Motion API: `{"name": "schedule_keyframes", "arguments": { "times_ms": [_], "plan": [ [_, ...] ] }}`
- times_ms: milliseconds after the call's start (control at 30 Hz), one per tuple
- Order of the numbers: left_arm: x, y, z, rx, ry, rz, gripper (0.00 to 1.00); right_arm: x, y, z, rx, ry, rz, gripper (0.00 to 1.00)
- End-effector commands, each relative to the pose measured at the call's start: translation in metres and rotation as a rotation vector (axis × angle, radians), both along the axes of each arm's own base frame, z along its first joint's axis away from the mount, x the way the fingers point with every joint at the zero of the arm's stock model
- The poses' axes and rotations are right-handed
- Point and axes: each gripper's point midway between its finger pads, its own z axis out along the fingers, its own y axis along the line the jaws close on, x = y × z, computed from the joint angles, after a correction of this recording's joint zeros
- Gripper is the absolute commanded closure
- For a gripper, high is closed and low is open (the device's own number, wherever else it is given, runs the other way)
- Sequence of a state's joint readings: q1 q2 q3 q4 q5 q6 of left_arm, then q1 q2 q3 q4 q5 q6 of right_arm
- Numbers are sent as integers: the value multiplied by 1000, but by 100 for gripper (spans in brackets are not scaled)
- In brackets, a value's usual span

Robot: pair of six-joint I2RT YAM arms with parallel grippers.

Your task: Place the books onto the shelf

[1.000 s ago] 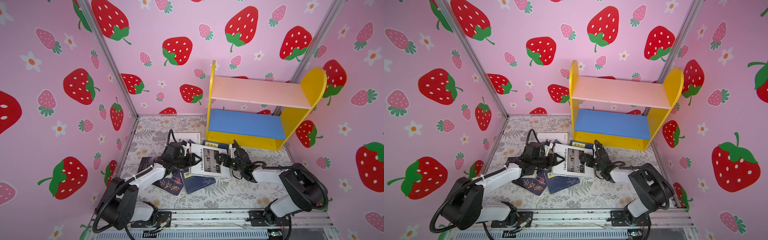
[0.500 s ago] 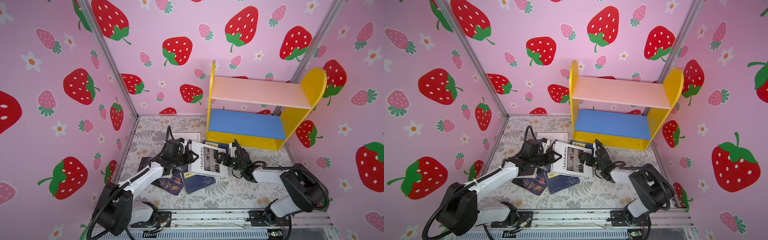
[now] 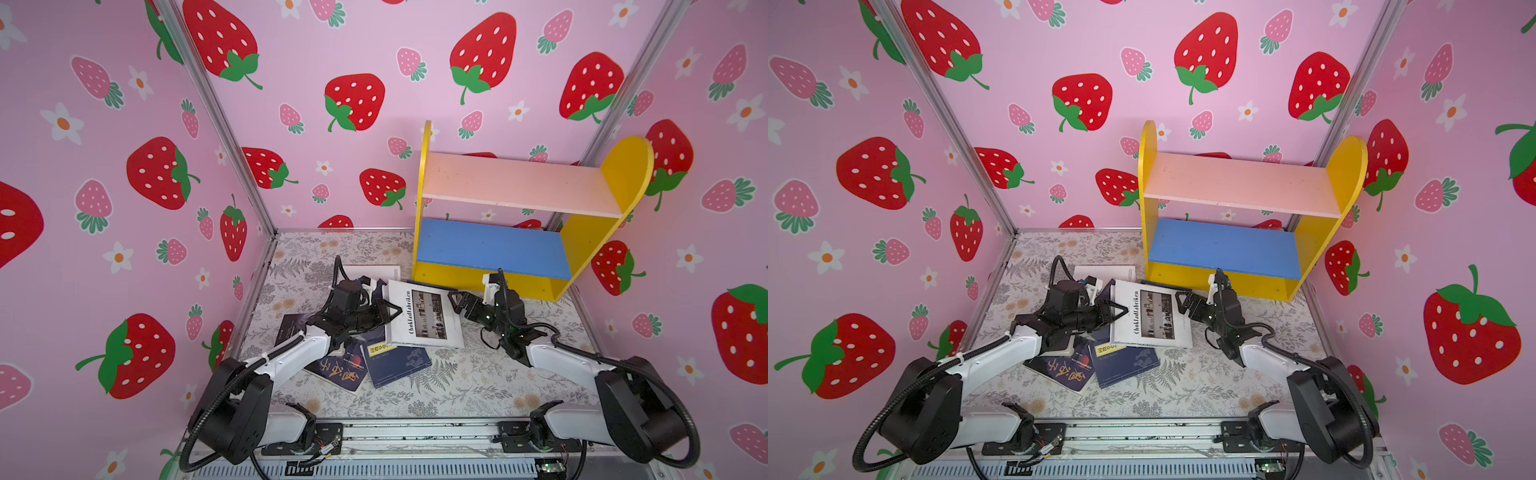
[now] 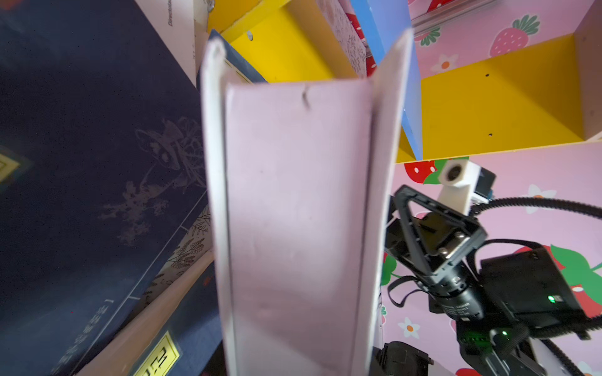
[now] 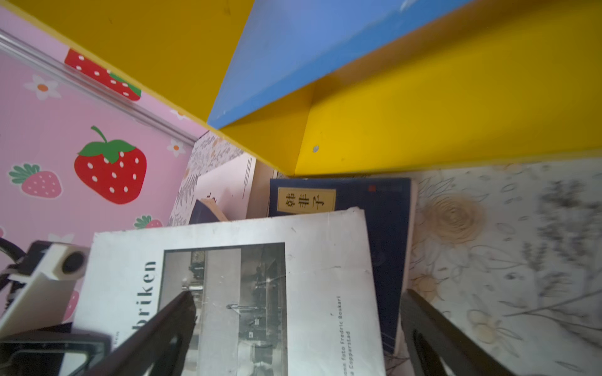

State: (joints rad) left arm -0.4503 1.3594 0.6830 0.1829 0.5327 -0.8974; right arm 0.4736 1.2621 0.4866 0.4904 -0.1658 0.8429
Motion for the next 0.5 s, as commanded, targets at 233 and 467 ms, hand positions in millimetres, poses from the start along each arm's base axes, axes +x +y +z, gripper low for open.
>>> {"name": "schedule_keyframes", "arguments": {
  "times_ms": [233,467],
  "plan": [
    [42,-81,42,-218,-81,-45,68,-16,-100,28,-104,-19,-239,0],
    [66,-133,53,-365,-85,-96,70,-34,-121,39,-137,-31,-291,0]
  ]
}}
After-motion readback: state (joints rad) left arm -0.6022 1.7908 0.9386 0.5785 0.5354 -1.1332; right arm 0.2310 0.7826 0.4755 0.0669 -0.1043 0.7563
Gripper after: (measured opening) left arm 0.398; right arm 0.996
